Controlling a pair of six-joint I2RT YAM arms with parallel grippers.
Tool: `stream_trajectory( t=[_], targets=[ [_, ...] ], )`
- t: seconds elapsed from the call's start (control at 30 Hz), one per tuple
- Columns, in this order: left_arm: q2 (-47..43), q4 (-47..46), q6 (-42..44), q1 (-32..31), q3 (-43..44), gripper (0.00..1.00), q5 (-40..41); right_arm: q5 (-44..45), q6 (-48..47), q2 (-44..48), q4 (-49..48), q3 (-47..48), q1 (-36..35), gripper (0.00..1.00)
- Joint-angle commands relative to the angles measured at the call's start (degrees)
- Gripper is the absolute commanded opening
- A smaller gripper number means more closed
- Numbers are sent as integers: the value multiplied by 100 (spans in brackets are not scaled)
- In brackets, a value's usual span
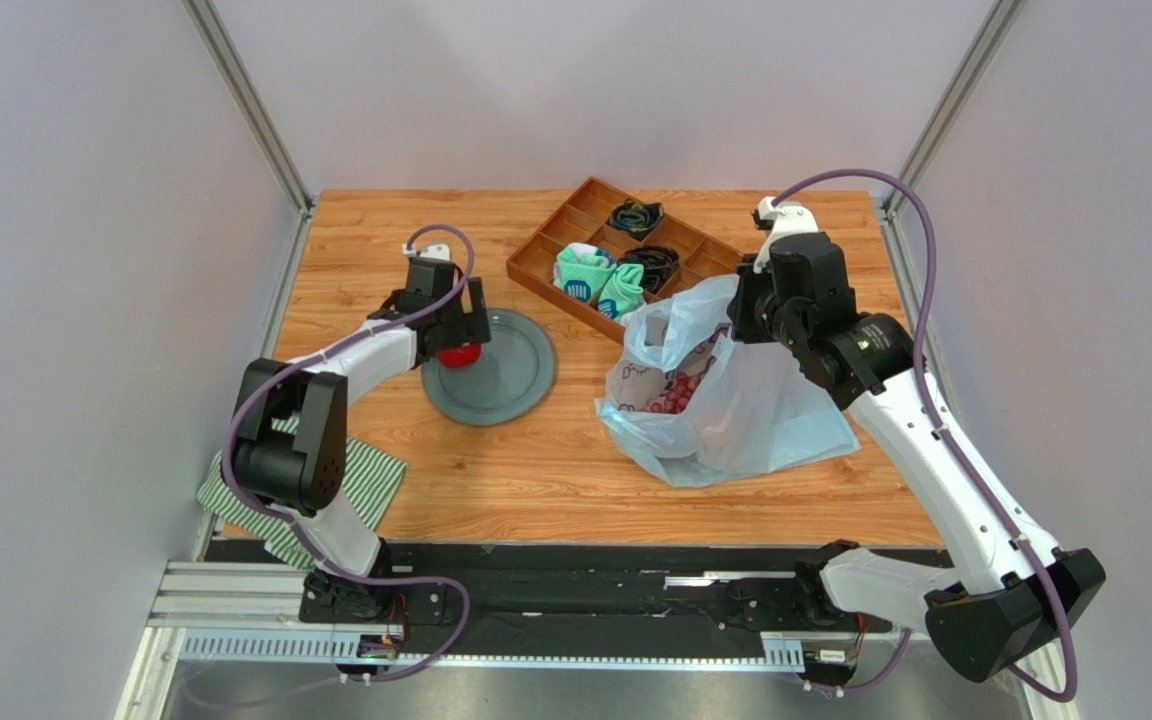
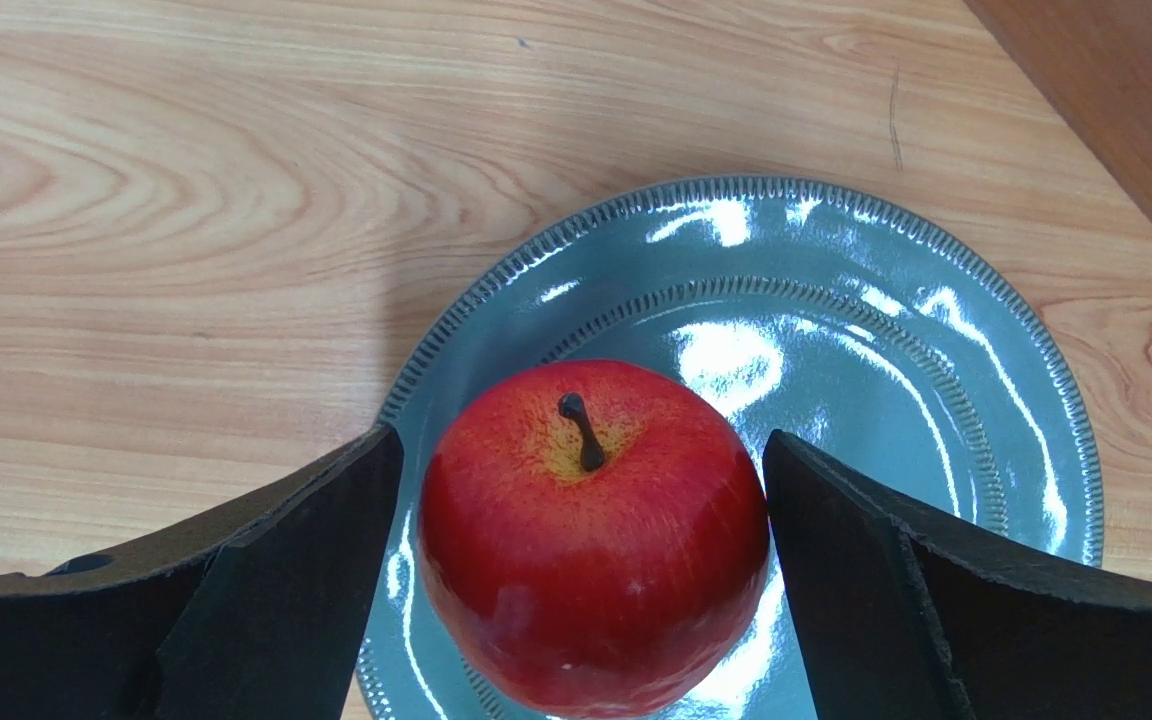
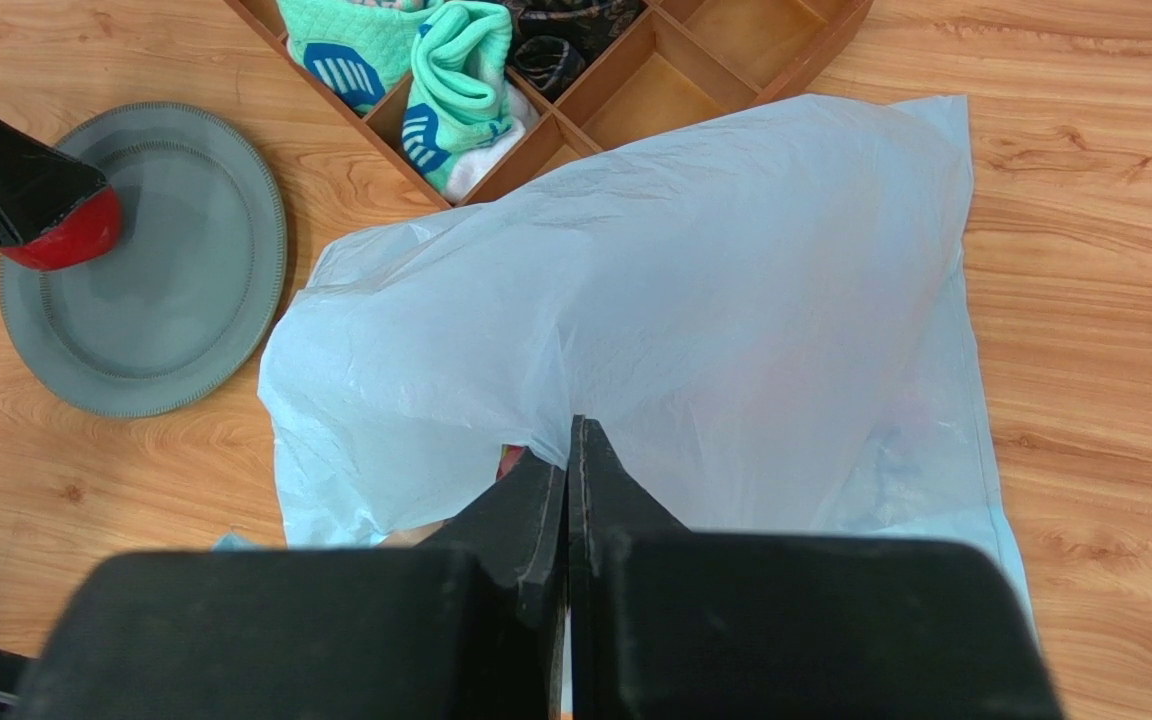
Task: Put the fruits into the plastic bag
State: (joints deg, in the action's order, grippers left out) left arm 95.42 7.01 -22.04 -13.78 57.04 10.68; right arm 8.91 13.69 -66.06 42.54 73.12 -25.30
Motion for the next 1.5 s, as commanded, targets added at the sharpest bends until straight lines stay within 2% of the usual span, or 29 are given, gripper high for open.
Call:
stream_trajectory(
  t=[0.0,0.23,0.43,0.47,0.63,0.83,1.1,1.27,1.47],
  targets=[
    [91,99,-116,51,220,98,-276,41,-33,-21,-185,132,16,0],
    [82,-68,-230,51,18,92,-531,41,-25,-30,-194,132,8,0],
    [-32,-138,-195,51,-61,75,-575,41,-25,-21,-203,123,7,0],
    [-41,-164,-169,42,-87,69,-584,32,-16,-29,-203,115,16,0],
    [-251,-427,-116,42,-228,52,-952,50,-16,-21,-194,115,8,0],
    [-690,-1043,-37,-54,-500,48,-1699,41,-7,-29,-203,158,7,0],
    [-1192,-1938,209,-897,-711,46,-2587,-3,19,-100,-194,211,7,0],
    [-1087,-2422,359,-1670,-703,45,-3246,-21,28,-100,-194,211,7,0],
    [-736,-2906,288,-2190,-703,45,-3757,-21,37,-65,-194,176,7,0]
  ],
)
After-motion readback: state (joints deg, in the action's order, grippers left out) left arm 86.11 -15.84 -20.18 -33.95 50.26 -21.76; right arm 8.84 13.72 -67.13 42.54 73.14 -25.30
